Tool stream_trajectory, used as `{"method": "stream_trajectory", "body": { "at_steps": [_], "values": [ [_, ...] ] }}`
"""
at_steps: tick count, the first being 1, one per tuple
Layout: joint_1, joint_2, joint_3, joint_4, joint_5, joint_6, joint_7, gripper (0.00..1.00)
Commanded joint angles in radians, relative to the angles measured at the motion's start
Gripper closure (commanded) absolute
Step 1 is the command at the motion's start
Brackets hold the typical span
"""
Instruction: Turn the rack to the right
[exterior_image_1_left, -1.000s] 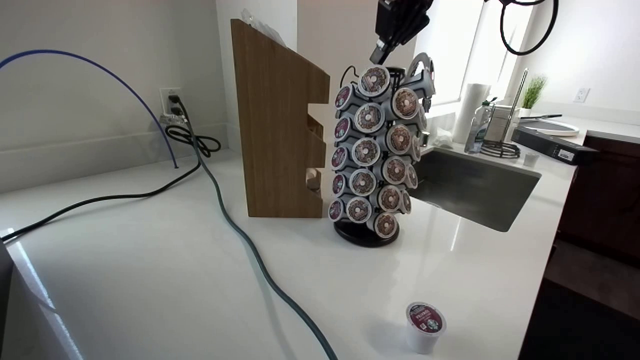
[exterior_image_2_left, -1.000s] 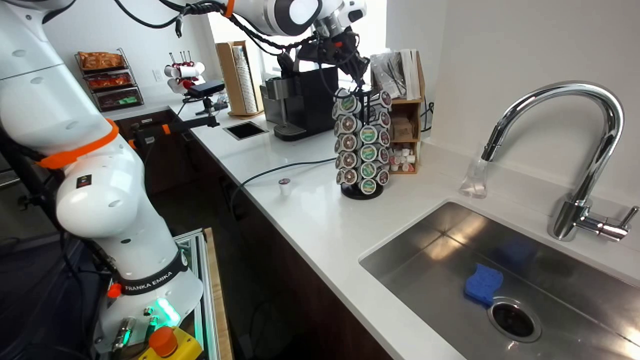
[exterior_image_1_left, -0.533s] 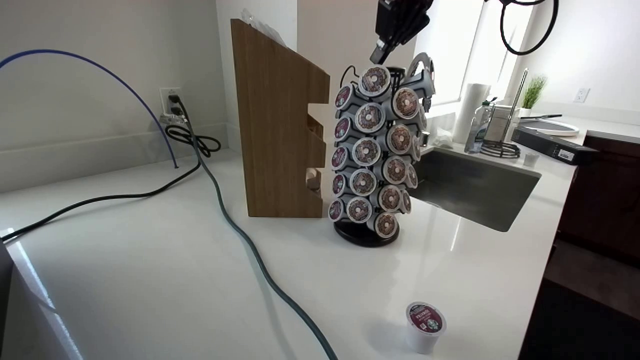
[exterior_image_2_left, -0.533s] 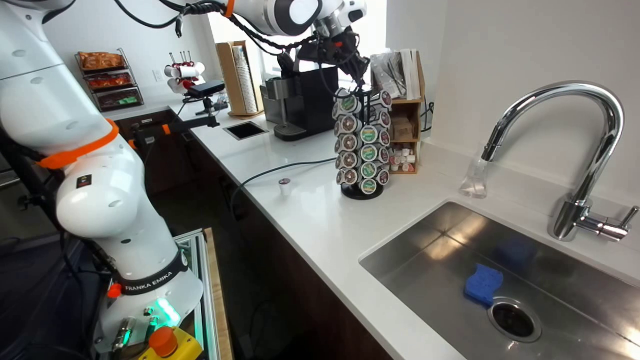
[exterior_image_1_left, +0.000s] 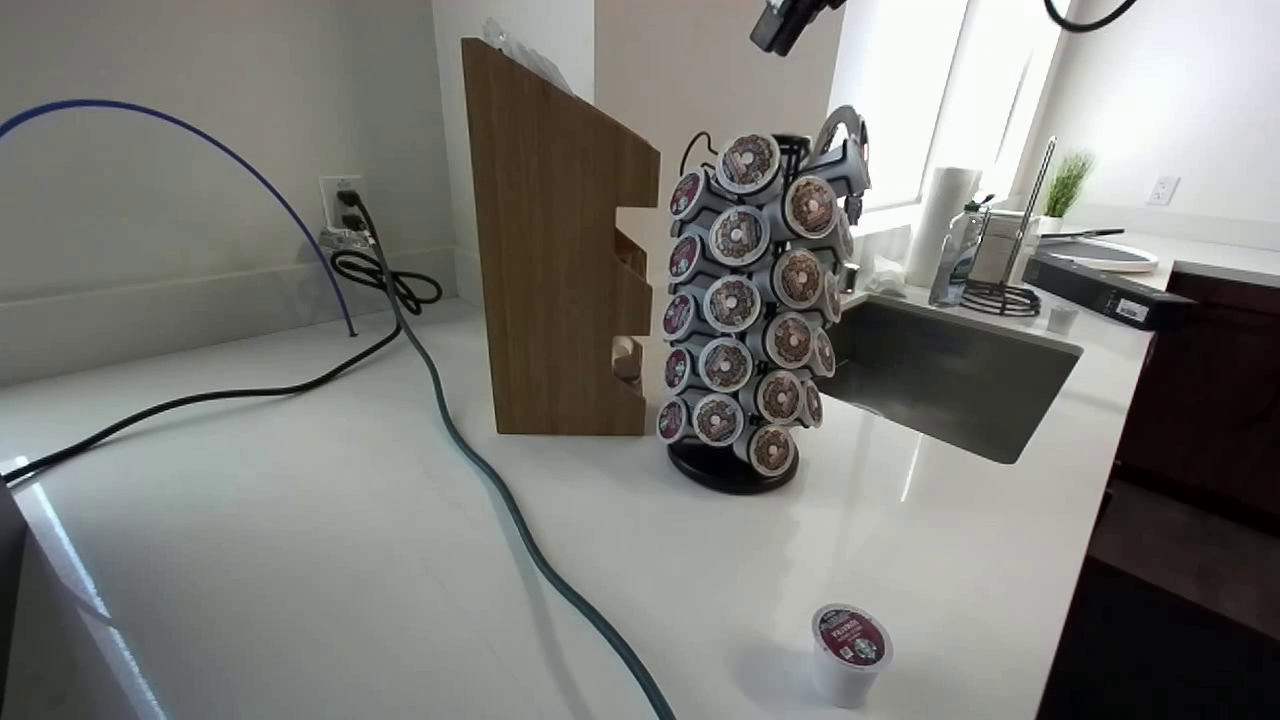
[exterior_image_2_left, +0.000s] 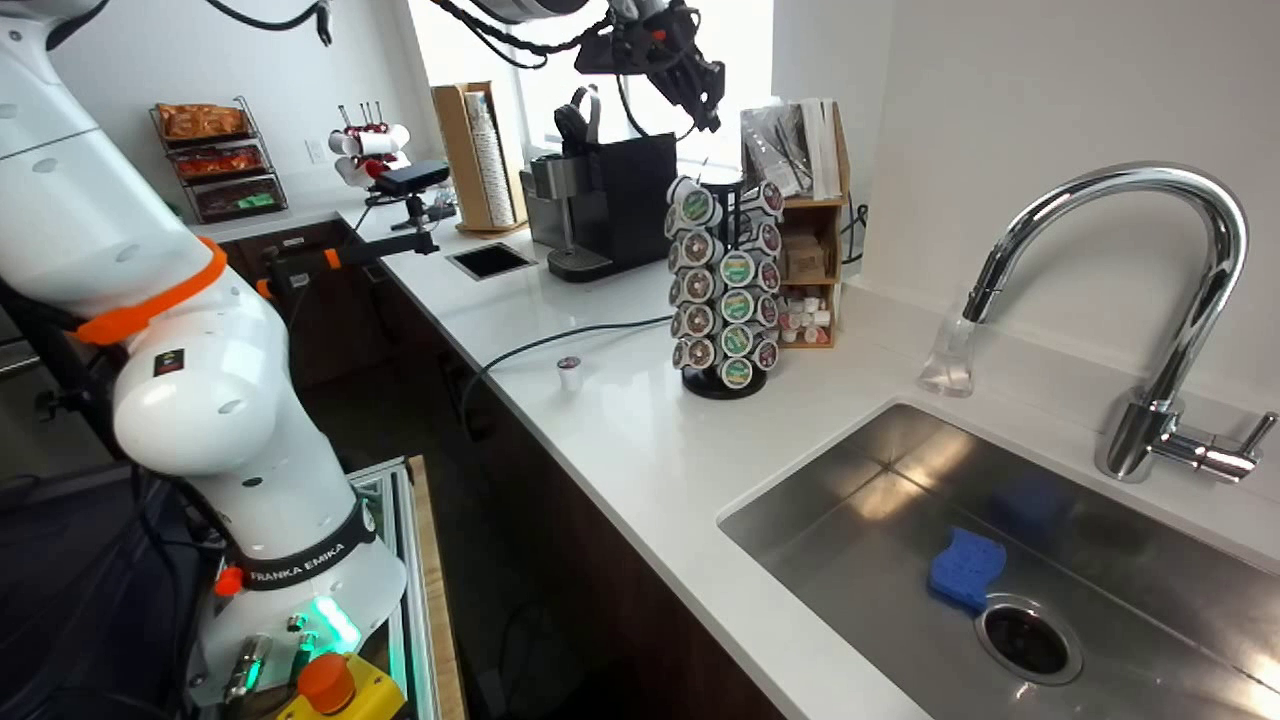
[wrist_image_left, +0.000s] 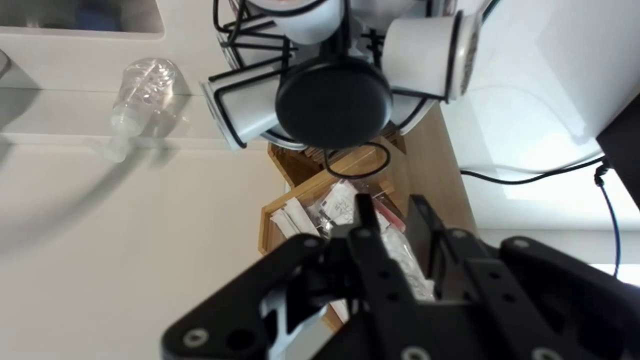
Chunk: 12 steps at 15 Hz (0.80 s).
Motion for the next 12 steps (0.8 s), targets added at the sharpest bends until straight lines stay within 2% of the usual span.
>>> {"method": "stream_trajectory", "body": {
  "at_steps": [1, 5, 7, 9, 11, 12],
  "values": [
    [0.032, -0.072, -0.013, 0.026, 0.072, -0.271, -0.002, 0.44],
    [0.018, -0.127, -0.011, 0.088, 0.072, -0.603, 0.044, 0.13],
    [0.003, -0.144, -0.001, 0.108, 0.029, -0.694, 0.076, 0.01],
    [-0.002, -0.159, -0.008, 0.123, 0.022, -0.757, 0.07, 0.0],
    [-0.017, -0.178, 0.005, 0.121, -0.042, -0.75, 0.081, 0.0],
    [-0.009, -0.188, -0.007, 0.109, -0.04, -0.698, 0.035, 0.0]
  ]
}}
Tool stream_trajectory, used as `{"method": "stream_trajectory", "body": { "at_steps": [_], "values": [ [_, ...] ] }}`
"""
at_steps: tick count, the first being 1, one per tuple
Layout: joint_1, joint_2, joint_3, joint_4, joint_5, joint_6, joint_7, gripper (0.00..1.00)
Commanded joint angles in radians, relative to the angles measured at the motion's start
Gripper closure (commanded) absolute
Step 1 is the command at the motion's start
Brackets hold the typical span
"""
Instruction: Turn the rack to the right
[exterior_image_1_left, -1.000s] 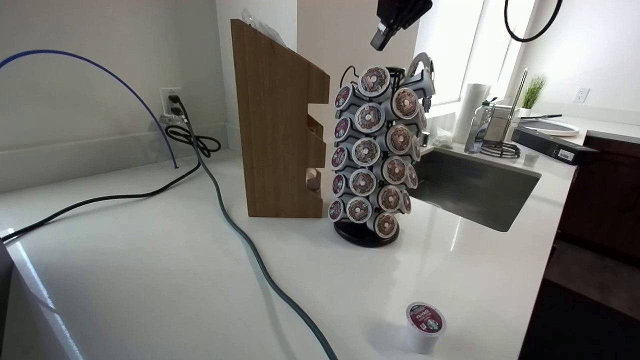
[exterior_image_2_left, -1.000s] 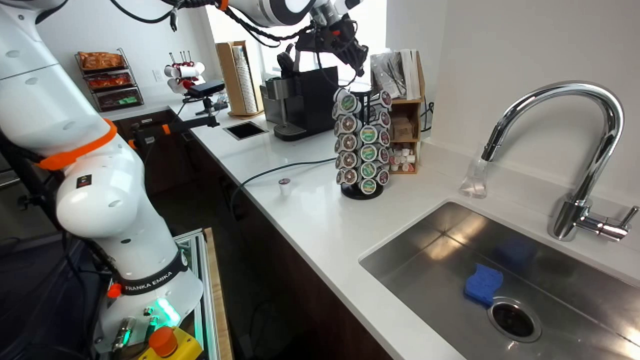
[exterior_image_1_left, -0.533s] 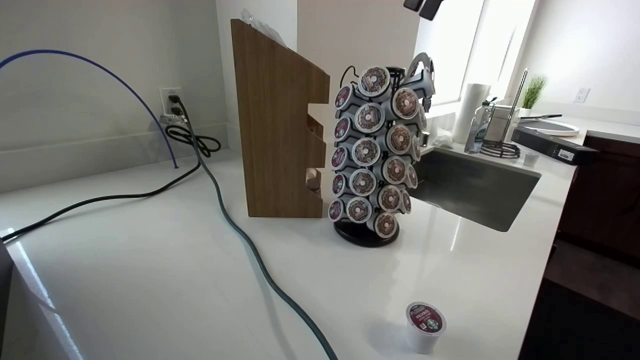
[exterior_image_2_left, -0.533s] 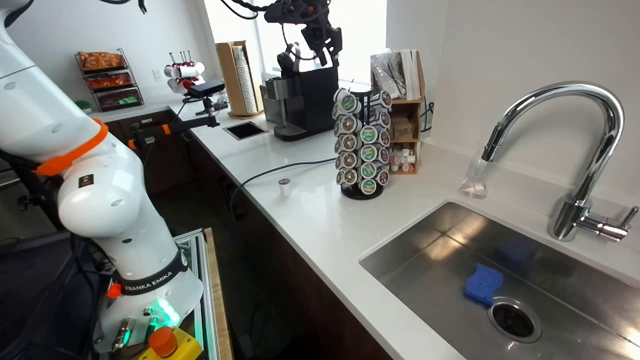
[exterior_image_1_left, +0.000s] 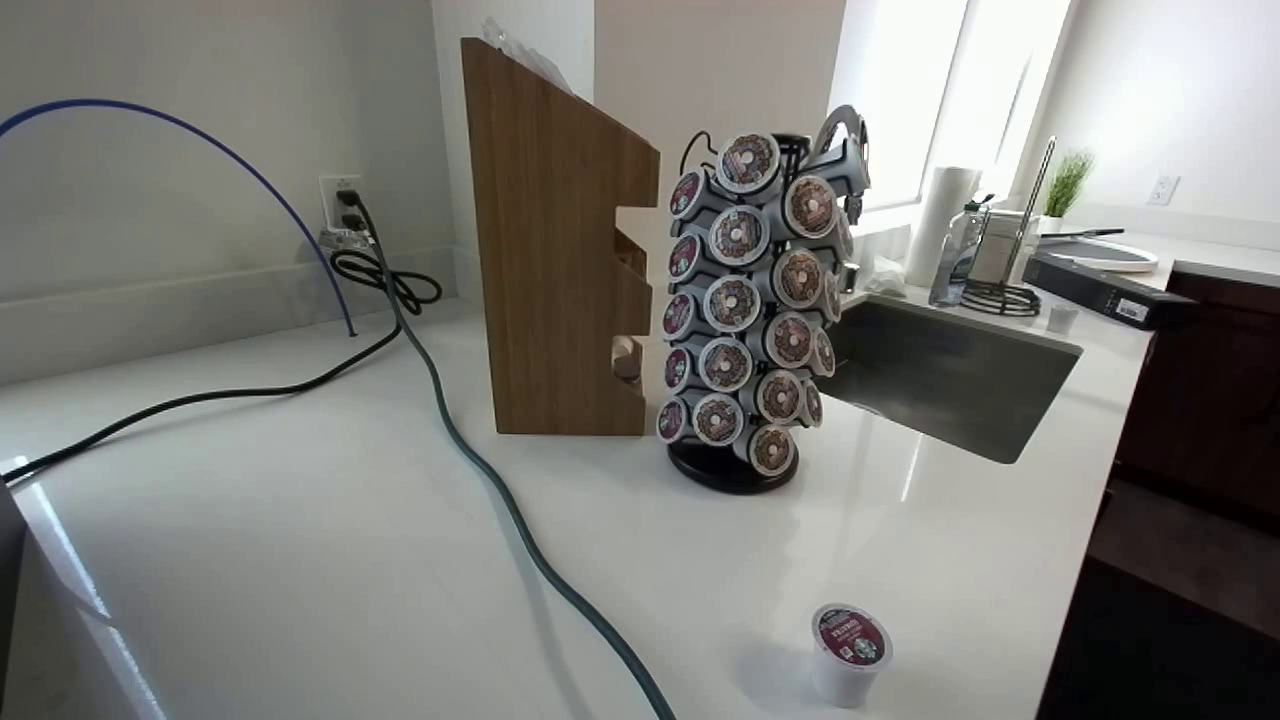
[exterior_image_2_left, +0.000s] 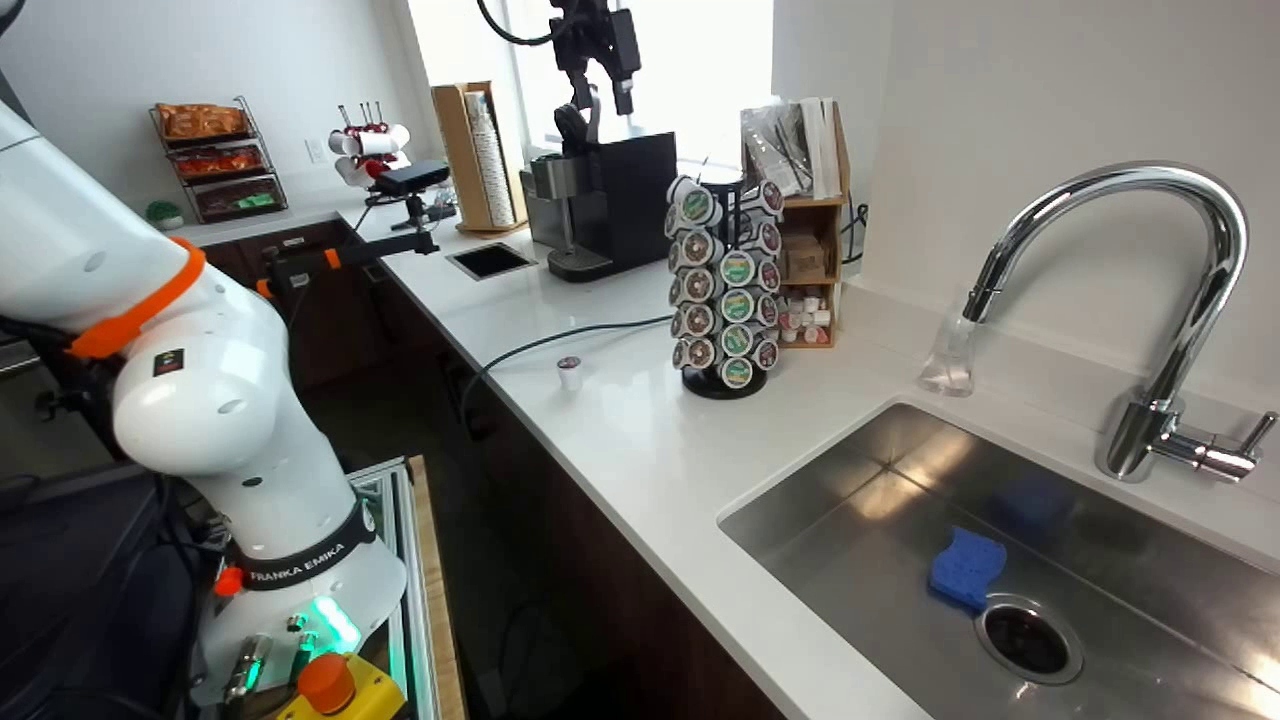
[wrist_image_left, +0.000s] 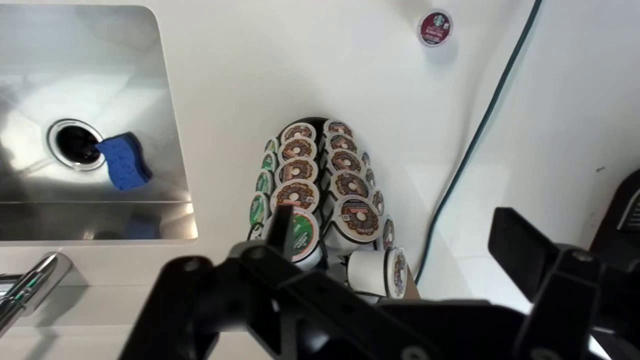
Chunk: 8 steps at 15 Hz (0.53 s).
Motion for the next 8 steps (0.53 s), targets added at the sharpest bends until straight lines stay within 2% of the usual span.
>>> {"method": "stream_trajectory", "body": {
  "at_steps": [1, 8],
  "values": [
    [-0.003, -0.004, 0.0, 0.004, -0.015, 0.002, -0.003, 0.0],
    [-0.003, -0.015, -0.001, 0.005, -0.028, 0.006, -0.011, 0.0]
  ]
}}
